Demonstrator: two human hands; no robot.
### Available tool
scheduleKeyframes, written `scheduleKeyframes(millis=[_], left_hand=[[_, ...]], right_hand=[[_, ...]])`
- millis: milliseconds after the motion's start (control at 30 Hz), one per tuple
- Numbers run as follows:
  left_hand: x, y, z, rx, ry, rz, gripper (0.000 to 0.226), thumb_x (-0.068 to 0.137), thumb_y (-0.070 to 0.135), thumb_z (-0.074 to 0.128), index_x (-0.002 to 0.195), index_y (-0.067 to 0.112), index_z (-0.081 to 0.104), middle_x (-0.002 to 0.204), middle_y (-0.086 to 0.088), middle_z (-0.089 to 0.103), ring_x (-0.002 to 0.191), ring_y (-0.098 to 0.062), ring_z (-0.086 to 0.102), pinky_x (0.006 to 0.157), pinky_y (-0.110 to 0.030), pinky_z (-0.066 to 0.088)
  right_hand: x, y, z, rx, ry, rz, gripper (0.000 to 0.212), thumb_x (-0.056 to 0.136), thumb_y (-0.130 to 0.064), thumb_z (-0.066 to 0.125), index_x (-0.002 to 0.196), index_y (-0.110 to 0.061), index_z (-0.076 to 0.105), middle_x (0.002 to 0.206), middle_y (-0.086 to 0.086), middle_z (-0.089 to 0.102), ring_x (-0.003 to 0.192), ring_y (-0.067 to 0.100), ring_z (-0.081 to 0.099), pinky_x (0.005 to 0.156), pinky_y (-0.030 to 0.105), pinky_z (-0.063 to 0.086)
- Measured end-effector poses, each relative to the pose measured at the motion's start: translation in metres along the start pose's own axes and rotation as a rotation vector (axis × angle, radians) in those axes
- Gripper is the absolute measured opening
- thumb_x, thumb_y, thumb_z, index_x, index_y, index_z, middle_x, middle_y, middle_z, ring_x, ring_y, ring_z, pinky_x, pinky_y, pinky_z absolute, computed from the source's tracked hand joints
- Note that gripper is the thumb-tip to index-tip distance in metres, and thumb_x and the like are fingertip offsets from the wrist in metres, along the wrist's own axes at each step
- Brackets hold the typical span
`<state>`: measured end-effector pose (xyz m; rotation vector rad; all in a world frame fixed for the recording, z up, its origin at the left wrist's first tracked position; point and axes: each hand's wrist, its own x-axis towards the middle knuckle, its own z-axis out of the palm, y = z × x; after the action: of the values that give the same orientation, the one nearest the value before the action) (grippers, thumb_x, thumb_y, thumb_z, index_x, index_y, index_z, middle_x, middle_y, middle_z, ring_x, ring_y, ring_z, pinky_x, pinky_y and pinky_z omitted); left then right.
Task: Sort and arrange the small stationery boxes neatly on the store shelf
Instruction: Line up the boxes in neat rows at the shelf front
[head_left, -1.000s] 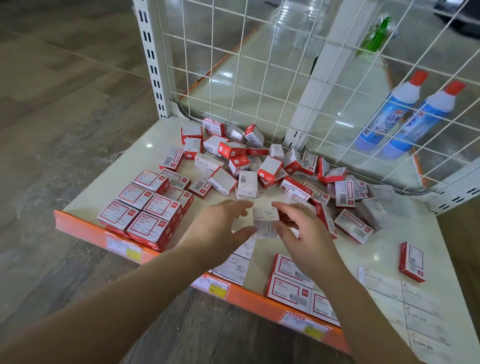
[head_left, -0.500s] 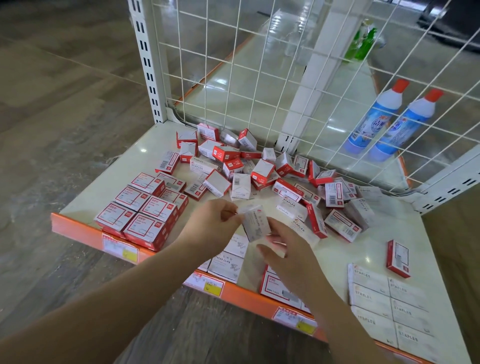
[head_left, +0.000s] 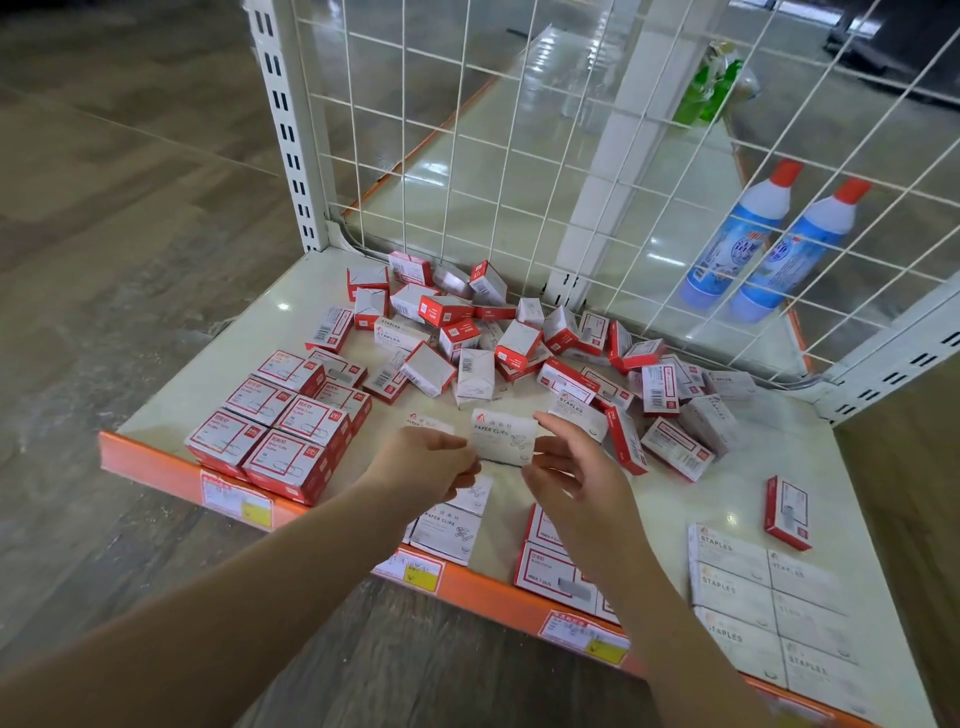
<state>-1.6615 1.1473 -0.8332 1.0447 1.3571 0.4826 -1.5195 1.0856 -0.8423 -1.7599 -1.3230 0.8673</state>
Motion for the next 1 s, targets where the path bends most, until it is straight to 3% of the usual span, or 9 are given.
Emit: scheduleKeyframes(millis=[167, 267, 367, 667, 800, 900, 1000], left_hand=[[-0.003, -0.004, 0.001, 0.317, -0.002, 0.11, 0.024, 0.093, 0.014, 0.053, 0.114, 0.012, 0.063, 0.085, 0.005, 0.065, 0.089, -0.019, 0.063, 0.075, -0.026, 0.052], [-0.002, -0.006, 0.0, 0.401, -0.017, 0.161, 0.024, 0.093, 0.019, 0.053, 0.114, 0.013, 0.063, 0.081, 0.011, 0.061, 0.077, -0.01, 0.06, 0.065, -0.017, 0.047], [-0.001, -0.006, 0.0, 0.426, -0.027, 0.184, 0.023, 0.093, 0.021, 0.054, 0.112, 0.013, 0.064, 0.081, 0.011, 0.061, 0.074, -0.003, 0.056, 0.06, -0.013, 0.043], [0.002, -0.008, -0.003, 0.438, -0.038, 0.209, 0.024, 0.093, 0.024, 0.054, 0.111, 0.013, 0.063, 0.083, 0.008, 0.062, 0.073, -0.005, 0.056, 0.06, -0.013, 0.043], [0.005, -0.009, -0.005, 0.434, -0.012, 0.218, 0.034, 0.093, 0.032, 0.053, 0.123, 0.016, 0.055, 0.088, 0.009, 0.058, 0.073, -0.003, 0.055, 0.055, -0.013, 0.042], [0.009, -0.012, -0.01, 0.471, 0.029, 0.236, 0.039, 0.092, 0.035, 0.054, 0.127, 0.019, 0.05, 0.095, 0.009, 0.058, 0.08, -0.004, 0.056, 0.062, -0.017, 0.047], [0.012, -0.017, -0.015, 0.659, 0.09, 0.281, 0.04, 0.092, 0.032, 0.053, 0.13, 0.019, 0.048, 0.122, 0.002, 0.055, 0.101, -0.01, 0.053, 0.084, -0.023, 0.043]], right_hand=[[0.002, 0.004, -0.007, -0.136, -0.069, -0.02, 0.034, 0.089, -0.026, 0.056, 0.116, -0.039, 0.039, 0.111, -0.02, 0.049, 0.091, -0.008, 0.05, 0.071, 0.001, 0.042], [0.002, 0.006, -0.011, -0.233, -0.087, -0.007, 0.04, 0.089, -0.035, 0.055, 0.126, -0.034, 0.042, 0.125, -0.015, 0.05, 0.102, -0.003, 0.046, 0.083, 0.008, 0.04], [0.002, 0.007, -0.012, -0.28, -0.086, -0.01, 0.046, 0.088, -0.04, 0.053, 0.131, -0.03, 0.042, 0.133, -0.013, 0.048, 0.106, -0.003, 0.045, 0.091, 0.016, 0.039], [0.004, 0.009, -0.008, -0.336, -0.082, 0.018, 0.045, 0.089, -0.041, 0.053, 0.131, -0.029, 0.041, 0.134, -0.012, 0.048, 0.114, 0.004, 0.048, 0.096, 0.023, 0.042], [0.003, 0.011, -0.007, -0.32, -0.065, 0.004, 0.045, 0.088, -0.043, 0.052, 0.129, -0.027, 0.042, 0.129, -0.012, 0.05, 0.101, -0.002, 0.045, 0.081, 0.008, 0.04], [0.006, 0.012, -0.006, -0.294, -0.045, -0.005, 0.047, 0.088, -0.044, 0.051, 0.129, -0.023, 0.043, 0.119, -0.012, 0.052, 0.1, -0.001, 0.046, 0.08, 0.008, 0.038], [0.011, 0.014, -0.004, -0.294, -0.014, -0.018, 0.046, 0.089, -0.04, 0.052, 0.13, -0.019, 0.045, 0.108, -0.014, 0.048, 0.099, 0.003, 0.049, 0.083, 0.013, 0.037]])
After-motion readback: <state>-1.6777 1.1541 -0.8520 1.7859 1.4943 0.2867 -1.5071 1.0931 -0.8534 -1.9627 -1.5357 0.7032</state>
